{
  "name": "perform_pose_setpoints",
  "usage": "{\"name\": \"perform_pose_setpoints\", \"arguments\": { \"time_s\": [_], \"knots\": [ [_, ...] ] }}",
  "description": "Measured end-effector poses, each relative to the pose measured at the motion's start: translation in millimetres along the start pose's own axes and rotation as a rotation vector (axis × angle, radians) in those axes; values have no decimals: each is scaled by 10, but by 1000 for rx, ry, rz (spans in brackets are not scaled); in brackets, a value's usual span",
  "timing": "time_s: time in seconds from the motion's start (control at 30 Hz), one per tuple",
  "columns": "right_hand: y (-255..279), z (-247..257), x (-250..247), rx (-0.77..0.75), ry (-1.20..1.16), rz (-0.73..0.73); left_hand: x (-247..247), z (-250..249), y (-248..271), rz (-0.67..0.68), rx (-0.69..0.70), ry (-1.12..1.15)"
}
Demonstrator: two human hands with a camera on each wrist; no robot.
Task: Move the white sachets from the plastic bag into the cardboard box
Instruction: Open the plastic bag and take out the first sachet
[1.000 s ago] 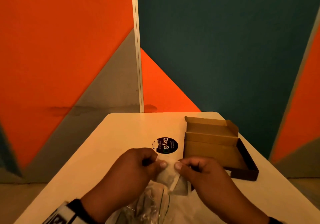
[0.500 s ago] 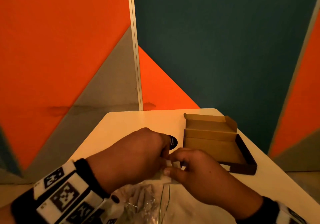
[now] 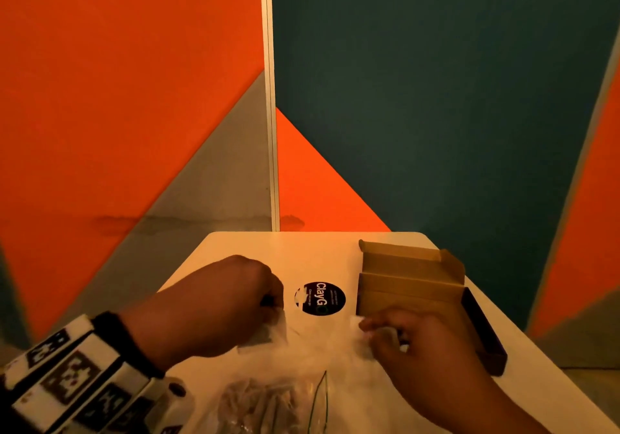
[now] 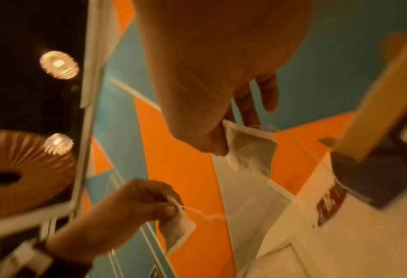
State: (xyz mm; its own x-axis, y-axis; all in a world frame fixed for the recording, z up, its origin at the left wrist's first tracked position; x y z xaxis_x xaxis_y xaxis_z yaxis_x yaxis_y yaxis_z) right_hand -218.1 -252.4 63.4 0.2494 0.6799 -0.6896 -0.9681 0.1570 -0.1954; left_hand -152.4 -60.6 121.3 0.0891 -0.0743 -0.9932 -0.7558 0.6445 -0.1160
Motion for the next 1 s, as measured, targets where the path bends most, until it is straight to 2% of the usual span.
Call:
{"name": "perform_pose_setpoints", "arguments": {
  "time_s": [0.1, 0.23, 0.37, 0.53, 0.63, 0.73, 0.8, 1.0],
  "knots": [
    [40, 239, 78, -197, 249, 15, 104, -154, -29, 42, 59, -92],
    [30, 465, 339, -301, 234, 91, 223, -399, -72, 63, 119, -119],
    [-9, 317, 292, -212, 156, 87, 202, -277, -69, 51, 83, -65],
    [-13, 178, 178, -176, 292, 105, 56, 12, 20, -16, 5, 79],
    [-45, 106, 79, -102, 213, 62, 123, 226, 46, -30, -52, 363],
    [-37, 73, 107, -58, 86, 75, 281, 226, 68, -45, -59, 922],
    [-29, 79, 156, -63, 37, 84, 367, 156, 74, -105, -47, 1199],
    [4, 113, 254, -64, -24, 113, 566, -44, 2, -183, -31, 1767]
  ]
}}
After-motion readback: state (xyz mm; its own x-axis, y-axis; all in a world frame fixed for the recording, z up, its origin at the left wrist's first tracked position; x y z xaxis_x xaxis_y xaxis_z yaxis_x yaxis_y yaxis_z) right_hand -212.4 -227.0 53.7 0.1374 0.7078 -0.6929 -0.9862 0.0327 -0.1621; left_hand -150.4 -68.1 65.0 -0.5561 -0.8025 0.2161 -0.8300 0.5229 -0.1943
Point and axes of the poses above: each hand's wrist, its own y-axis away from the middle knuckle, its own x-axis out of the palm, z = x × y, the point moved 8 cm from there along -y, towards the middle knuckle, and after that the axes turned 1 degree about -z, right-handed, at the moved point
